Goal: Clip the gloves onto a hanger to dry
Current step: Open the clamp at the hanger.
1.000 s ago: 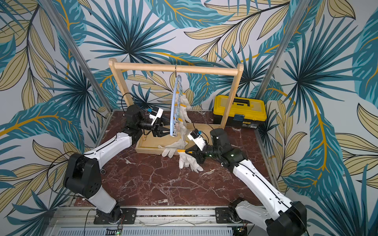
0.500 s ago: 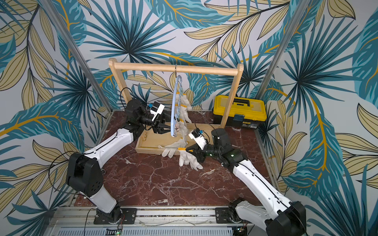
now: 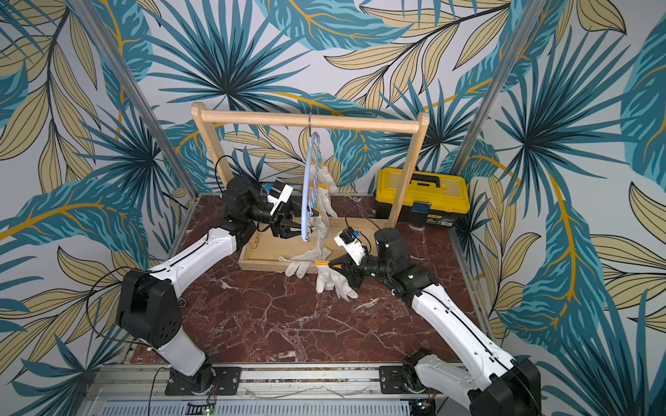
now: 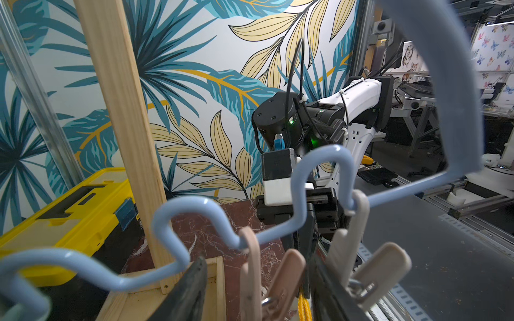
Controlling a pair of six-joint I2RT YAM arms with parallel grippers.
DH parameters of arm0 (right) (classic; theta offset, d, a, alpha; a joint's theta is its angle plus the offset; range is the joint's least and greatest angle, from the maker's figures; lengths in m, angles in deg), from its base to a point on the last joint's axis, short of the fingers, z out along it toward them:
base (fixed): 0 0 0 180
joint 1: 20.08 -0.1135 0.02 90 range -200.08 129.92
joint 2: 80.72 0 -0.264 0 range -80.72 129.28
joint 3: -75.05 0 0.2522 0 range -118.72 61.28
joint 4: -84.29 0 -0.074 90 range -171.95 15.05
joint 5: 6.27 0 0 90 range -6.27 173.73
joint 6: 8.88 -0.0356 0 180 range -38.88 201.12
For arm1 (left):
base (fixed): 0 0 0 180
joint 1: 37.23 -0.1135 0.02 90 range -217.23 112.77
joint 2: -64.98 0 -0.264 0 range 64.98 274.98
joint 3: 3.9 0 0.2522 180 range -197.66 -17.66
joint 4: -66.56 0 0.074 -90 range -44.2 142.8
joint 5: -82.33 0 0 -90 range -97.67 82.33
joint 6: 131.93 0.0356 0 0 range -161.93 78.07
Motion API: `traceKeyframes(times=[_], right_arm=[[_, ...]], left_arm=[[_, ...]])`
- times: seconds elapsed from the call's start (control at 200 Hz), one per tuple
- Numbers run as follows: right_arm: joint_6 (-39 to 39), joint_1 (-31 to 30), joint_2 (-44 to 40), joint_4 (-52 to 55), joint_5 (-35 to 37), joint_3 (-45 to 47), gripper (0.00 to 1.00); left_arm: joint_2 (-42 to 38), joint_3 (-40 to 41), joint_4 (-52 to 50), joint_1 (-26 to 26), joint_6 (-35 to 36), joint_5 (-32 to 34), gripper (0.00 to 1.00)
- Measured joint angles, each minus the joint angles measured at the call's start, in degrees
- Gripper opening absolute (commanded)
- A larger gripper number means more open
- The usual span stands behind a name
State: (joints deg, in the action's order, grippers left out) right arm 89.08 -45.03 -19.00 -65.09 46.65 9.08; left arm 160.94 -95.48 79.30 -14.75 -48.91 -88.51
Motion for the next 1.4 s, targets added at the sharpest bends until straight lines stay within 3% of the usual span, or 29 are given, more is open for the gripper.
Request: traceKeyframes(times=[0.33,0.851,1.402], right_arm=[[-0.02,0.13,-0.31,-0.13,0.02,0.20,0.00],[-0.24,0.22,-0.96,-0.31,0.26,0.22,0.00],[-0.66,0.22,-0.98,-0.33,0.63,0.24,0.00]], left_arm=[[-4.92,4.22,-2.73,0.28,4.74,7.78,0.57],[-7.15,5.88,-8.28,1.88,10.99,13.05,0.58],[-9.14,6.25,-9.77,2.25,13.11,16.28,0.37]])
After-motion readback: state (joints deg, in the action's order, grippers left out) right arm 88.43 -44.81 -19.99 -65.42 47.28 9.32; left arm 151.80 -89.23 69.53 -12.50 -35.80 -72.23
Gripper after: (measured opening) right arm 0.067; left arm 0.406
